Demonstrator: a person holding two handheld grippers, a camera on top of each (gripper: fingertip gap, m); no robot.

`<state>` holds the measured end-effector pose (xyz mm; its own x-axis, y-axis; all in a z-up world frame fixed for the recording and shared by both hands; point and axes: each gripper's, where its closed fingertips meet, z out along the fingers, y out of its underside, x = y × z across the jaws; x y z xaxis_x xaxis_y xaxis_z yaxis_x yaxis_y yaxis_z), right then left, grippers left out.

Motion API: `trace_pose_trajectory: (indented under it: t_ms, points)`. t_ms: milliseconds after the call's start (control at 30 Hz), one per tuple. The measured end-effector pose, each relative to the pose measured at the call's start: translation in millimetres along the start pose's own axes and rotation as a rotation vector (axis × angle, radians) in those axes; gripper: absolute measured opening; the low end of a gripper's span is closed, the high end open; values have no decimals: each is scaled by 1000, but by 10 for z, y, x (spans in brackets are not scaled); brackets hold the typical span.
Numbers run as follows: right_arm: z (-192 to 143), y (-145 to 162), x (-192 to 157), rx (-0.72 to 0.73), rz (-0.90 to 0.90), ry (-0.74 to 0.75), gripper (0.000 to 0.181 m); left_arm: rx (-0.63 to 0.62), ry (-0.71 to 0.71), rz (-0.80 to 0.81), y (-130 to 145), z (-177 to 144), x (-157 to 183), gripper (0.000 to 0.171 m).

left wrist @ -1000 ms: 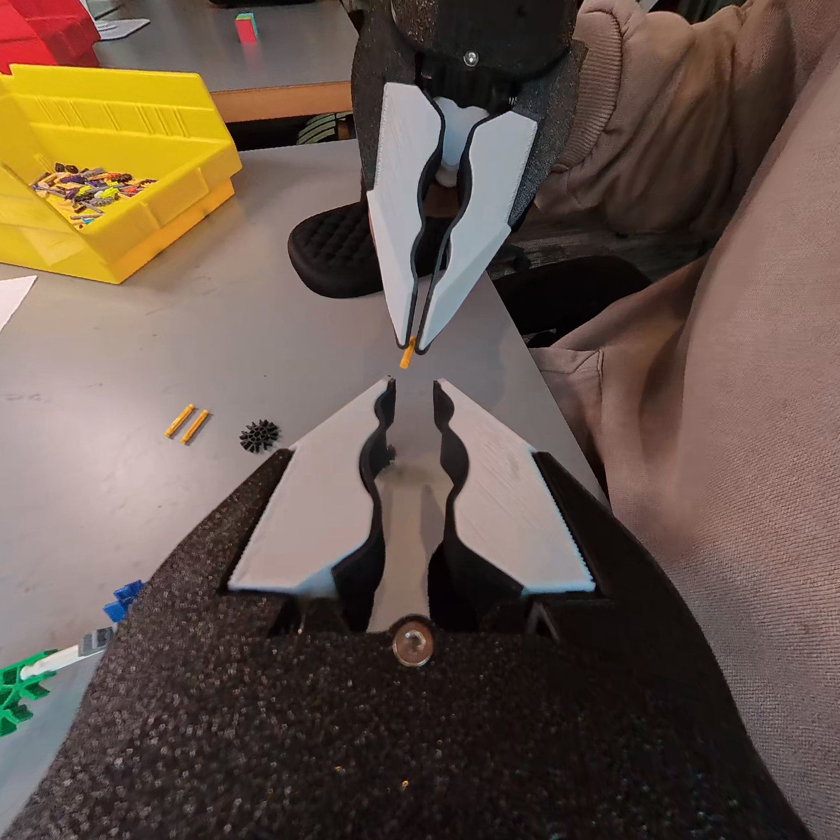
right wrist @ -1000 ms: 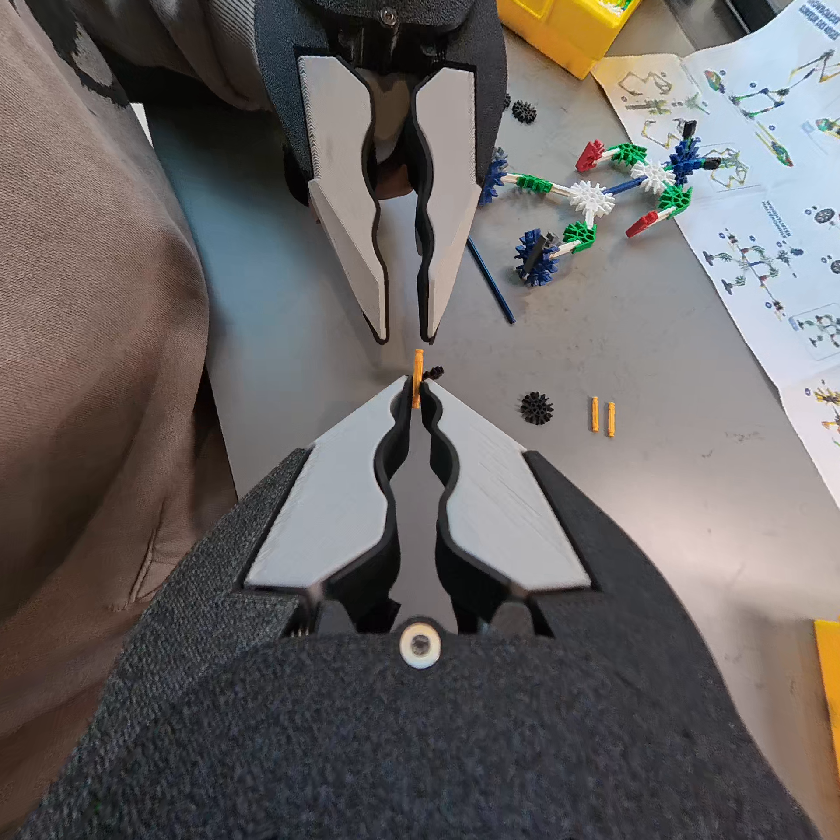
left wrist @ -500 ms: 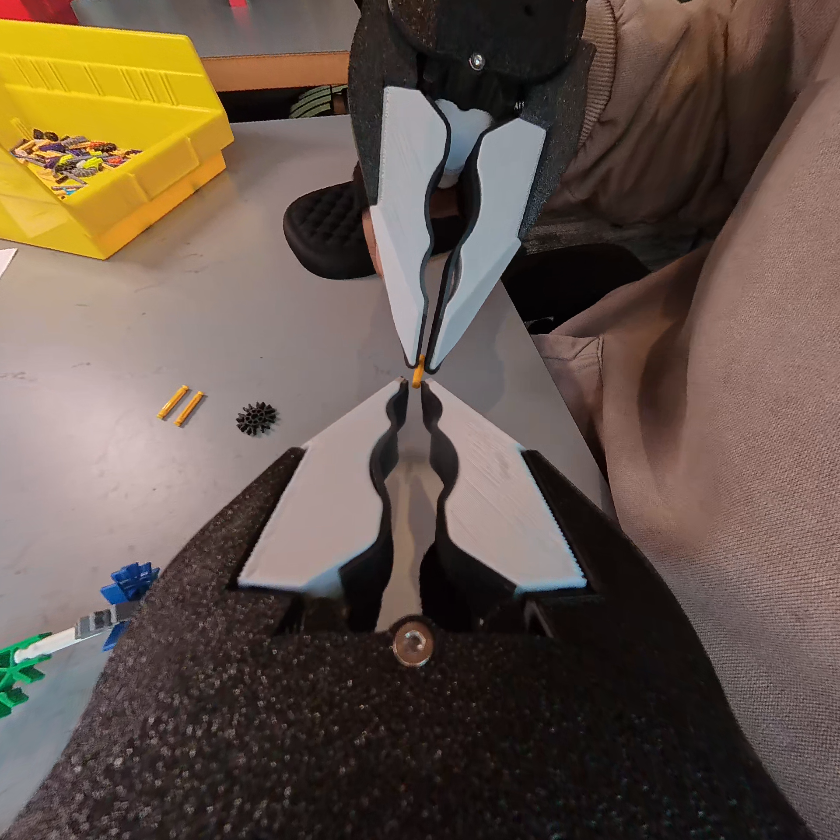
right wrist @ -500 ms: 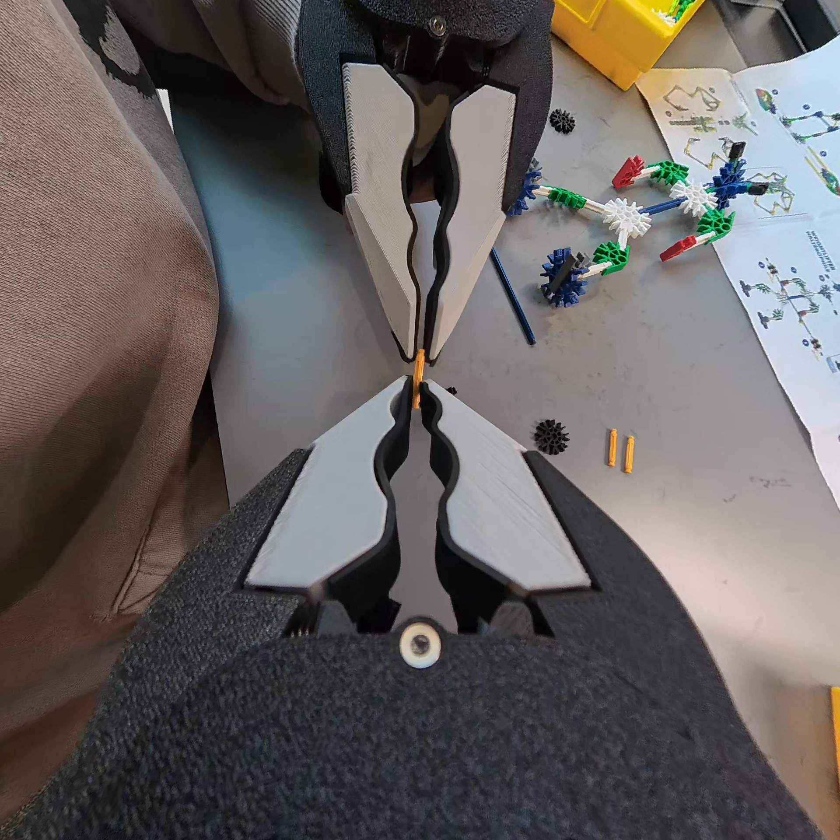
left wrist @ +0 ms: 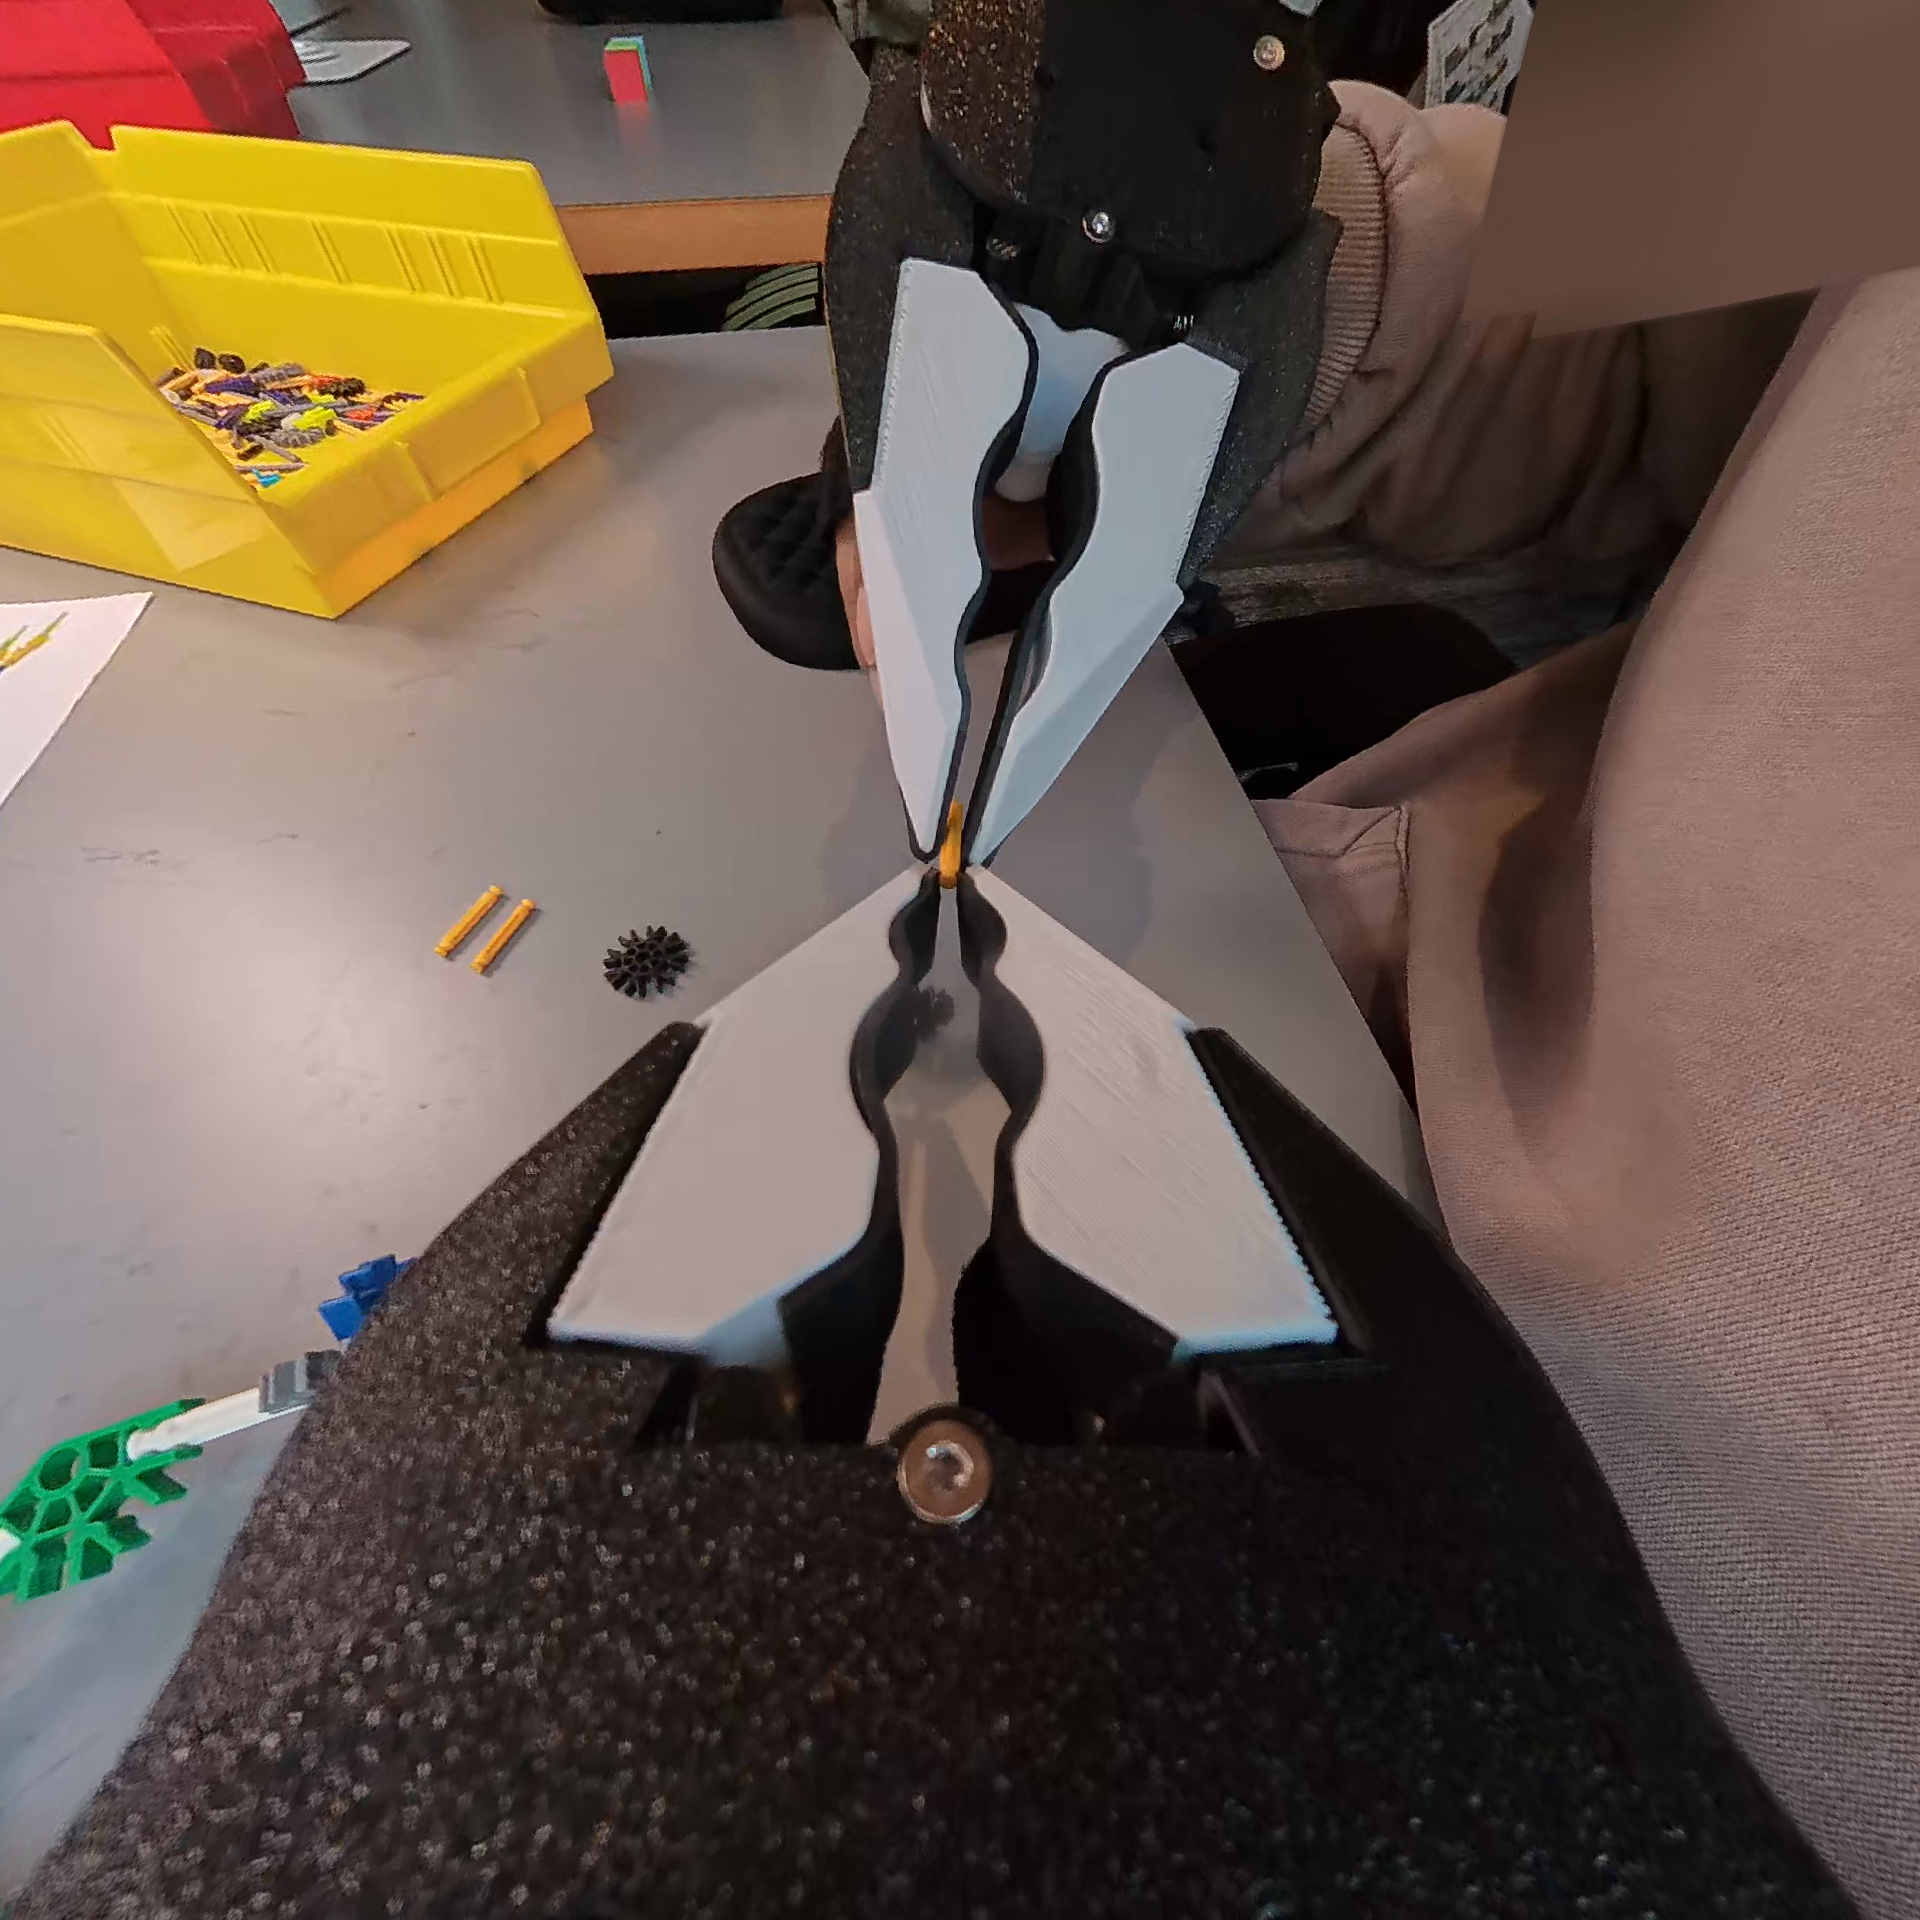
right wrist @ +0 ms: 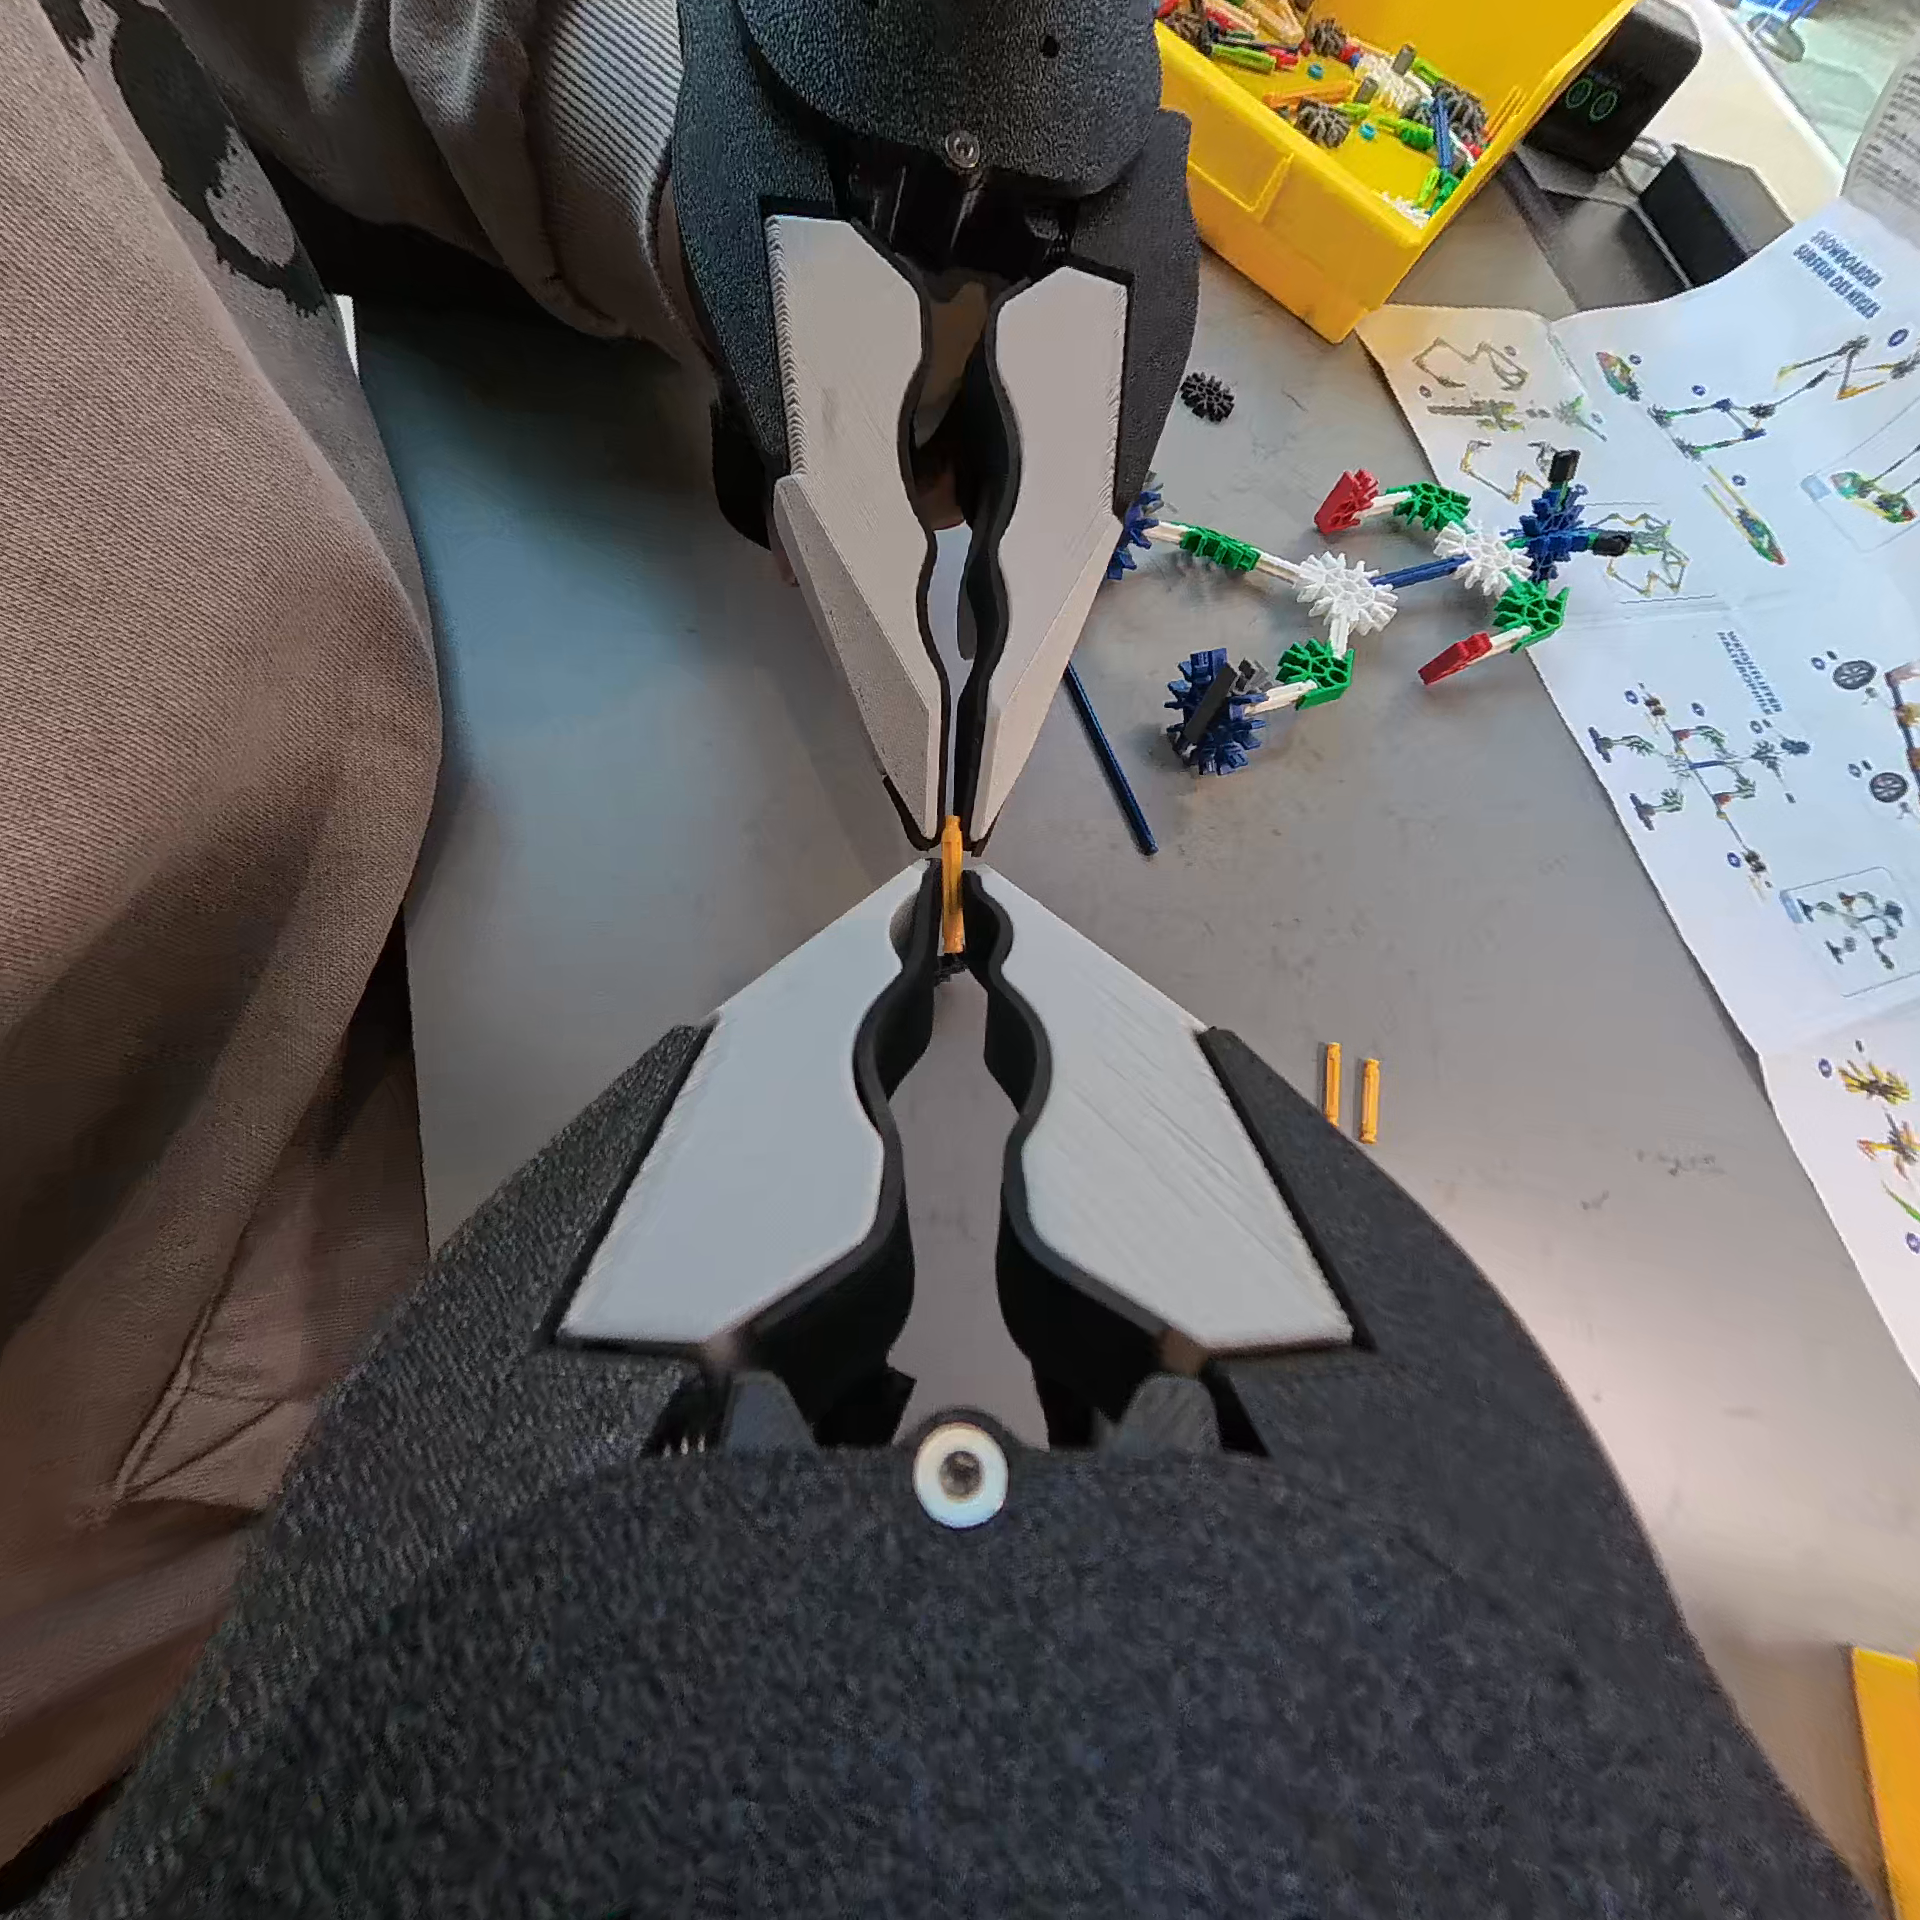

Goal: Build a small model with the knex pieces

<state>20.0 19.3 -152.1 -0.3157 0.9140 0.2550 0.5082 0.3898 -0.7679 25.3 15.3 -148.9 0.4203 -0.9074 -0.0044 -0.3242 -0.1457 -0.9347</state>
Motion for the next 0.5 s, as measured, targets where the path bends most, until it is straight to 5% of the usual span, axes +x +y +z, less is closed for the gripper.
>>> trace_pose_trajectory:
  t_ms: [500]
  points:
    - [55,392,78,-170,-105,-96,2,-290,-33,-199,546,233,-63,31]
